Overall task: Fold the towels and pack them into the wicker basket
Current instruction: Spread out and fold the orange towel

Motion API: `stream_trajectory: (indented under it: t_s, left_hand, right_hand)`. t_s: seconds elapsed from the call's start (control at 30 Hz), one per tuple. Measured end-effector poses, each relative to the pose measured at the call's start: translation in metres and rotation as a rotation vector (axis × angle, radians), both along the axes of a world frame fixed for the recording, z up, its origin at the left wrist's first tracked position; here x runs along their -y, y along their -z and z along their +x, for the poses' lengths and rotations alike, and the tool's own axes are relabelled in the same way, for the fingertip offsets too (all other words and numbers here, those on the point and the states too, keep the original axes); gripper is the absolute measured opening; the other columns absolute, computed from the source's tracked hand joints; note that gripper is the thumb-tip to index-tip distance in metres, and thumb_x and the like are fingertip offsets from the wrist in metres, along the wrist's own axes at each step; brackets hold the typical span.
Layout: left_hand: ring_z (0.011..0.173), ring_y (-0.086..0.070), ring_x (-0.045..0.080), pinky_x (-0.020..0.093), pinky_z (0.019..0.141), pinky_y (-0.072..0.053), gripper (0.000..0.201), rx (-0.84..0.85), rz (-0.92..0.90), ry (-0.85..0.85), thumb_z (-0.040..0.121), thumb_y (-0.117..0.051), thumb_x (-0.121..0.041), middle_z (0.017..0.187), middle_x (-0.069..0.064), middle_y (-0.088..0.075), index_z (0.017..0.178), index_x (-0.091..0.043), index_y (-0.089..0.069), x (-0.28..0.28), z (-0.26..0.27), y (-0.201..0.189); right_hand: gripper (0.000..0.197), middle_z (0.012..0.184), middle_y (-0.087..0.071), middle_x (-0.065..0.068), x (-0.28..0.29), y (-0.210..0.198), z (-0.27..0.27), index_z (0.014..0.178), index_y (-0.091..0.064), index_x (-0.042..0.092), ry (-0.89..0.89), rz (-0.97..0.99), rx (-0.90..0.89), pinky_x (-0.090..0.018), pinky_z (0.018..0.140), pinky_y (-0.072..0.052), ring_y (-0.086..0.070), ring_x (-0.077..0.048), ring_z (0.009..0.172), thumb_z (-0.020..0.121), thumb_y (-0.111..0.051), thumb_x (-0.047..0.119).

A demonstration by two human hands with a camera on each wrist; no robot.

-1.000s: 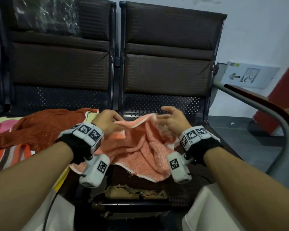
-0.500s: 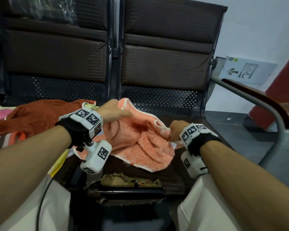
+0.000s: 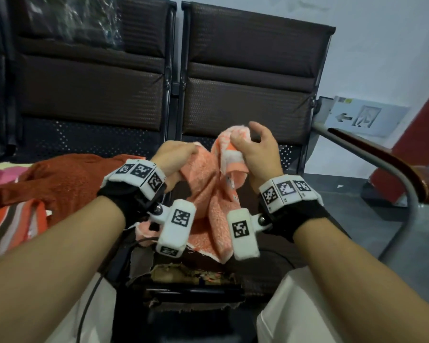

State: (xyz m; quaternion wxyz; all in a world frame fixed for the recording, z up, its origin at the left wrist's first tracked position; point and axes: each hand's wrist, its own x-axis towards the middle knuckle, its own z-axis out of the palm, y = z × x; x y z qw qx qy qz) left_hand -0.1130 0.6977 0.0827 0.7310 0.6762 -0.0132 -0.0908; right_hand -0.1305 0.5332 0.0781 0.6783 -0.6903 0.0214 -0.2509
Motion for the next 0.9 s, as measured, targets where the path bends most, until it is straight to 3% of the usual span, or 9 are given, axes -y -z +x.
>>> stream_trajectory:
  t_s: [0.1,0.17,0.3,0.47,0.57,0.63,0.7,0.77,0.9]
  left_hand:
    - [0.069,-0.058,0.02,0.035,0.071,-0.049,0.011,0.014,-0.087,-0.126,0.084,-0.059,-0.007,0.075,0.01,-0.061,0.075,-0.007,-0.066,0.004,-0.003,-0.011]
    - [0.066,-0.061,0.018,0.034,0.068,-0.052,0.008,0.022,-0.129,-0.174,0.084,-0.063,-0.011,0.073,0.007,-0.064,0.08,-0.007,-0.068,0.005,-0.001,-0.012]
    - [0.073,-0.068,0.019,0.035,0.073,-0.056,0.015,0.029,-0.135,-0.144,0.082,-0.068,-0.021,0.081,0.01,-0.072,0.087,-0.008,-0.073,0.001,-0.001,-0.007]
    - [0.059,-0.061,0.015,0.027,0.063,-0.051,0.013,-0.058,-0.151,-0.183,0.082,-0.06,-0.014,0.061,0.002,-0.063,0.071,-0.011,-0.066,-0.013,-0.001,-0.003]
    - [0.063,-0.054,0.018,0.03,0.066,-0.049,0.014,-0.05,-0.124,-0.219,0.084,-0.051,-0.006,0.064,0.004,-0.052,0.072,-0.007,-0.059,-0.018,0.0,-0.001]
    - [0.058,-0.054,0.014,0.028,0.063,-0.049,0.014,0.012,-0.064,-0.182,0.086,-0.052,-0.003,0.064,0.004,-0.056,0.08,-0.005,-0.065,-0.017,-0.001,0.0]
    - [0.059,-0.059,0.014,0.033,0.068,-0.054,0.014,0.073,0.004,-0.137,0.089,-0.057,-0.006,0.073,0.009,-0.065,0.095,-0.003,-0.07,-0.015,-0.002,0.002]
    - [0.069,-0.061,0.019,0.039,0.076,-0.055,0.019,0.133,0.075,-0.135,0.086,-0.065,-0.015,0.082,0.015,-0.067,0.098,0.0,-0.069,-0.015,-0.004,0.003]
    - [0.087,-0.067,0.026,0.045,0.085,-0.055,0.007,0.216,0.255,-0.156,0.085,-0.066,-0.016,0.092,0.015,-0.07,0.085,-0.009,-0.065,-0.021,-0.007,0.006]
  right_hand:
    - [0.025,0.107,-0.067,-0.013,-0.004,-0.001,-0.003,0.104,-0.065,0.017,-0.073,0.024,-0.097,-0.037,0.083,-0.055,-0.066,-0.02,0.092,0.083,-0.066,0.003]
    - [0.014,0.092,-0.072,-0.015,-0.005,-0.003,-0.001,0.088,-0.071,0.011,-0.128,0.101,-0.128,-0.034,0.073,-0.054,-0.067,-0.02,0.079,0.085,-0.061,0.001]
    - [0.028,0.079,-0.074,-0.007,-0.007,-0.001,0.003,0.086,-0.073,0.01,-0.207,0.252,-0.105,-0.023,0.06,-0.053,-0.07,-0.014,0.071,0.076,-0.051,-0.004]
    - [0.031,0.094,-0.073,-0.003,-0.008,0.011,0.004,0.093,-0.068,0.02,-0.165,-0.193,-0.097,-0.033,0.085,-0.055,-0.069,-0.016,0.092,0.079,-0.062,-0.008]
    - [0.018,0.089,-0.065,0.006,-0.004,0.015,0.0,0.084,-0.069,0.023,-0.039,-0.634,-0.09,-0.018,0.076,-0.047,-0.062,-0.01,0.085,0.08,-0.067,0.005]
    - [0.013,0.095,-0.057,0.004,-0.006,0.018,-0.002,0.08,-0.068,0.021,-0.032,-0.799,-0.067,-0.014,0.076,-0.039,-0.055,-0.01,0.089,0.08,-0.066,0.008]
    - [0.012,0.095,-0.058,-0.004,-0.009,0.017,-0.005,0.073,-0.064,0.017,-0.11,-0.755,0.006,-0.022,0.079,-0.041,-0.056,-0.013,0.09,0.08,-0.062,0.008]
    - [0.011,0.081,-0.062,-0.014,-0.014,0.012,-0.01,0.068,-0.06,0.015,-0.203,-0.583,0.025,-0.032,0.074,-0.045,-0.057,-0.013,0.078,0.078,-0.057,0.011]
    - [0.008,0.076,-0.067,0.008,-0.018,0.014,-0.015,0.072,-0.062,0.029,-0.237,-0.56,0.045,-0.03,0.075,-0.051,-0.063,-0.008,0.076,0.073,-0.054,0.025]
